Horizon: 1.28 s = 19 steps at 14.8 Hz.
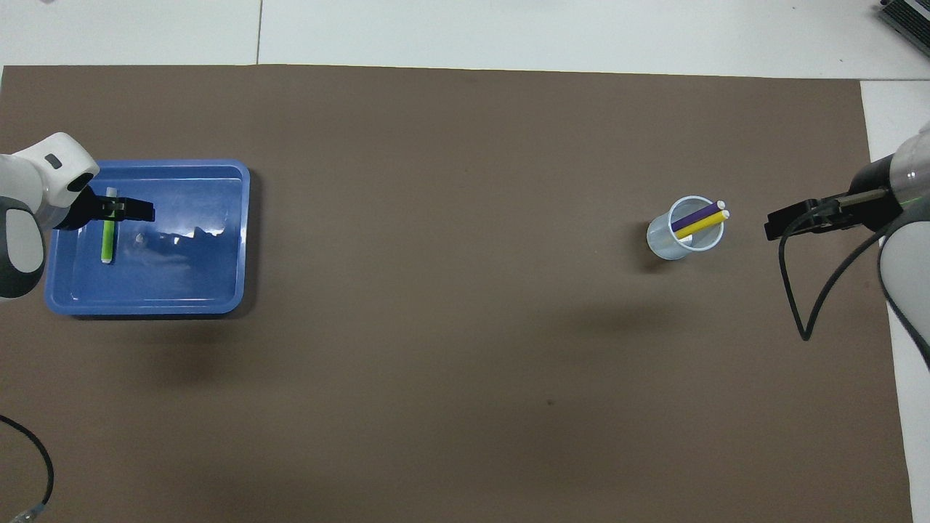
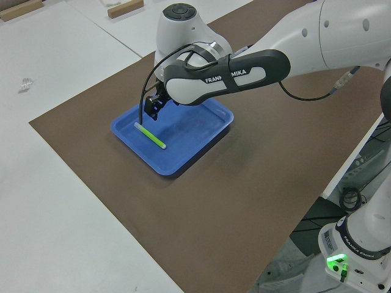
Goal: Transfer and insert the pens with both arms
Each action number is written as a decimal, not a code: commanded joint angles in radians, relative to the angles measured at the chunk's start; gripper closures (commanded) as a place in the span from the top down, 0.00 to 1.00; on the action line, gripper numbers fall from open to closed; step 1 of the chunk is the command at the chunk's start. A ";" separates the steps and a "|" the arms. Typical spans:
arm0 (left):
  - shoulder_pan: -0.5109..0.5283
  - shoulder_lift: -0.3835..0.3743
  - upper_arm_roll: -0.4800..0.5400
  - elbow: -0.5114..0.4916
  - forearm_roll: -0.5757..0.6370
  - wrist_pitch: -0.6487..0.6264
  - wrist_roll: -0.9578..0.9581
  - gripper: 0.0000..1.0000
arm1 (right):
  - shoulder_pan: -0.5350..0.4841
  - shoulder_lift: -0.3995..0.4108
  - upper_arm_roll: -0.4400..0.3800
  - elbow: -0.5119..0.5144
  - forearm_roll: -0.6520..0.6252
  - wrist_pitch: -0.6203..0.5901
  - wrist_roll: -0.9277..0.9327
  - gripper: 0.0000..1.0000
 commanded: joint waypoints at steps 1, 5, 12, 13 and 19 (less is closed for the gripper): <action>0.034 0.052 -0.006 0.028 0.022 0.069 0.056 1.00 | -0.002 -0.026 0.008 -0.031 -0.012 0.002 0.024 1.00; 0.065 0.110 -0.008 0.054 0.075 0.112 0.076 1.00 | -0.003 -0.029 0.008 -0.031 -0.012 -0.013 0.023 1.00; 0.063 0.130 -0.009 0.009 0.069 0.166 0.073 1.00 | -0.002 -0.031 0.008 -0.041 -0.012 -0.003 0.024 1.00; 0.065 0.129 -0.009 0.006 0.069 0.164 0.072 1.00 | -0.002 -0.031 0.008 -0.041 -0.012 -0.006 0.024 1.00; 0.059 0.129 -0.009 0.002 0.066 0.158 0.067 0.80 | -0.002 -0.031 0.008 -0.042 -0.012 0.004 0.024 1.00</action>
